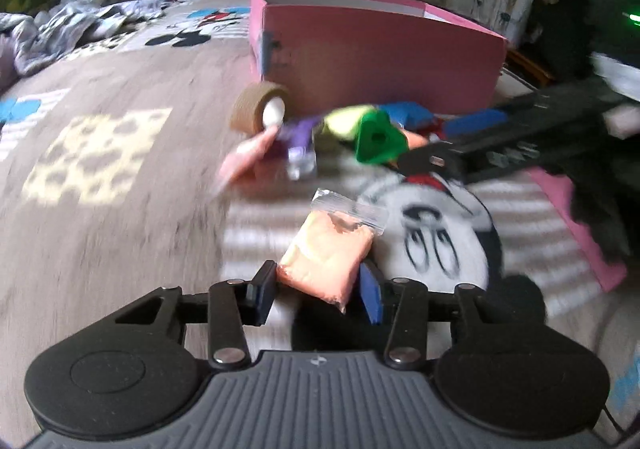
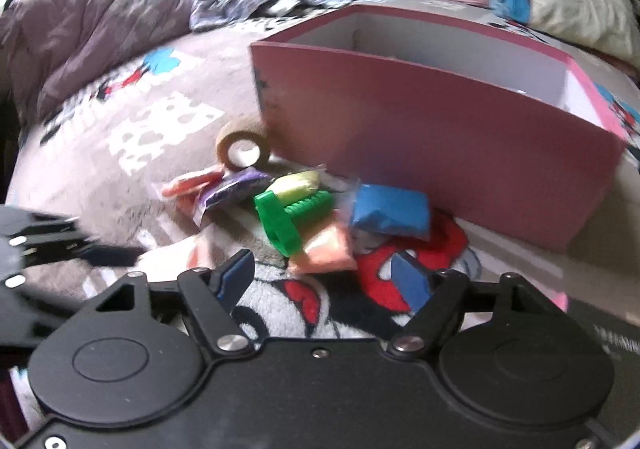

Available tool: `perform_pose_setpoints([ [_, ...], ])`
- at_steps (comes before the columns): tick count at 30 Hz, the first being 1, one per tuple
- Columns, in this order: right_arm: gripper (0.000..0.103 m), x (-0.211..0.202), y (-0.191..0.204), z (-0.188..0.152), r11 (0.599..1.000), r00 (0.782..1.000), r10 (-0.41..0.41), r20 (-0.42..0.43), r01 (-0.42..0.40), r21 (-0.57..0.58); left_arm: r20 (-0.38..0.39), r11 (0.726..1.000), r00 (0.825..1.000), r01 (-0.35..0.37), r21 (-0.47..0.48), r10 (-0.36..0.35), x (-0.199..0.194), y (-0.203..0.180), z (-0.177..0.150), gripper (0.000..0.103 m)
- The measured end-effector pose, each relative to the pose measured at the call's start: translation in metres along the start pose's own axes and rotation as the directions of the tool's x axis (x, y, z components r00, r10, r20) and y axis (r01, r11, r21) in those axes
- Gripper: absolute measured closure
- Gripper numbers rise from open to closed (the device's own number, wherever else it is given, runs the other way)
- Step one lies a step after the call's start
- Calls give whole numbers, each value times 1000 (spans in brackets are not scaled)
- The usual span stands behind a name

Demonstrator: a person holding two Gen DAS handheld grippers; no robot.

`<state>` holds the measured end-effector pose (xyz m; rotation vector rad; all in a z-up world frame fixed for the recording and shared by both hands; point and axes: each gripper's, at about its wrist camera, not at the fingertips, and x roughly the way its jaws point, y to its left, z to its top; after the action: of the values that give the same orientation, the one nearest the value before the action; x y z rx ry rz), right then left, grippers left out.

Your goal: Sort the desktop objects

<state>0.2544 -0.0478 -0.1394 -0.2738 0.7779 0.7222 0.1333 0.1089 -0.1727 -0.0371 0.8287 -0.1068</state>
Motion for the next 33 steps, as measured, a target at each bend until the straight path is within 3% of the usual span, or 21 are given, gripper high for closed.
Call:
perform_pose_setpoints([
  [2, 26, 11, 3, 2, 999, 1000, -1, -22, 0, -41, 5, 1000, 1000, -16, 20, 16, -8, -3, -8, 34],
  [3, 26, 15, 4, 4, 998, 1000, -2, -27, 0, -62, 11, 999, 1000, -23, 28, 23, -11, -4, -9, 32],
  [9, 31, 31, 4, 10, 988, 1000, -3, -27, -1, -152, 56, 1000, 998, 1, 19, -2, -8, 8, 1, 32],
  [16, 56, 20, -9, 8, 990, 995, 85, -59, -90, -107, 68, 997, 995, 70, -22, -68, 12, 9, 7, 32],
  [20, 59, -6, -18, -8, 989, 989, 122, -88, -129, -70, 72, 997, 995, 76, -9, -75, 12, 4, 5, 39],
  [24, 58, -25, -19, -25, 994, 991, 100, -85, -103, -36, 81, 997, 994, 67, 37, -70, 5, -3, 4, 39],
  [25, 53, -29, -18, -29, 995, 993, 89, -81, -91, -28, 85, 997, 994, 59, 47, -63, 5, -5, 5, 39],
  [26, 38, -33, -18, -33, 997, 994, 78, -77, -80, -21, 85, 997, 995, 48, 54, -52, 6, -5, 5, 39],
  [27, 33, -36, -18, -36, 998, 995, 67, -73, -68, -13, 85, 997, 995, 39, 59, -44, 7, -5, 6, 39],
  [33, 32, -46, -10, -50, 1000, 999, 18, -39, -18, 12, 66, 996, 997, 31, 81, -37, 17, -5, 13, 39],
])
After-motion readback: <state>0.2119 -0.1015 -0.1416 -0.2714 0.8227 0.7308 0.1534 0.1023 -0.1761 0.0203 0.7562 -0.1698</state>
